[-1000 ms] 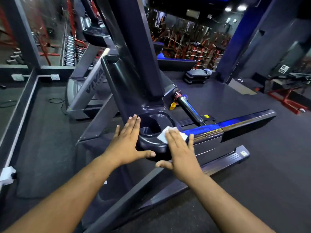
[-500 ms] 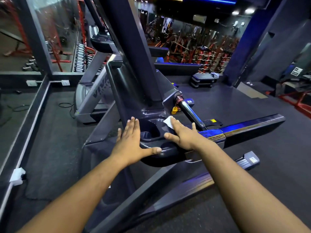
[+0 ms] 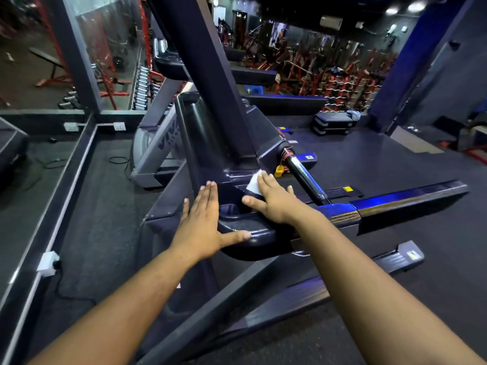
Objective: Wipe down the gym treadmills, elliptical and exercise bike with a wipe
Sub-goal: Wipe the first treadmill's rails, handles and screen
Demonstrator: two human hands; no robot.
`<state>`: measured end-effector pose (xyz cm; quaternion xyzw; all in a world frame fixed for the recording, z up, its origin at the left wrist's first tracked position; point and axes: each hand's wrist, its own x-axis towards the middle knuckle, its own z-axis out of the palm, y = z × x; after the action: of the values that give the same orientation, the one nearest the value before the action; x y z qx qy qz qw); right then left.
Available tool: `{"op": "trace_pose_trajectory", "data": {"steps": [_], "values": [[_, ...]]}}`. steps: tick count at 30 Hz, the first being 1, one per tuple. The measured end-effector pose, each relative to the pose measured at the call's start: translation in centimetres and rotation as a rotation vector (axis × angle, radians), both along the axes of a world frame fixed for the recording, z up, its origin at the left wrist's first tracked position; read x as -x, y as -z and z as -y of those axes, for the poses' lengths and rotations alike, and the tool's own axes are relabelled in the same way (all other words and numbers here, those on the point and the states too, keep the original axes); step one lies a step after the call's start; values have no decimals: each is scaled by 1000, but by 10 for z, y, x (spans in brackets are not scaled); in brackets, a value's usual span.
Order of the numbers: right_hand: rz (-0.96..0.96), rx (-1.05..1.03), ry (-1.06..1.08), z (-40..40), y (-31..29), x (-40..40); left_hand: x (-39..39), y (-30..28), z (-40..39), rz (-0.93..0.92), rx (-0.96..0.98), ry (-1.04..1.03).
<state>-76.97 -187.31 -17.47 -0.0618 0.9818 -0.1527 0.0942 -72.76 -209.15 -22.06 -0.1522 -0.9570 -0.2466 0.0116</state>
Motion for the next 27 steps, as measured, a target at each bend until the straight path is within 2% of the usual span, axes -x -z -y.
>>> {"op": "trace_pose_trajectory", "data": {"steps": [5, 11, 17, 23, 27], "values": [[-41, -132, -105, 27, 1, 0, -3, 0, 0, 25, -14, -13], [-57, -161, -65, 40, 0, 1, -5, 1, -1, 50, -90, -26], [-61, -70, -399, 71, -3, 2, -9, 1, -1, 35, -203, -26], [-99, -313, -282, 41, -16, 6, -8, 3, 1, 68, -199, -53], [-70, -378, -93, 13, -17, -3, -8, 3, 0, 79, -195, -46]]}}
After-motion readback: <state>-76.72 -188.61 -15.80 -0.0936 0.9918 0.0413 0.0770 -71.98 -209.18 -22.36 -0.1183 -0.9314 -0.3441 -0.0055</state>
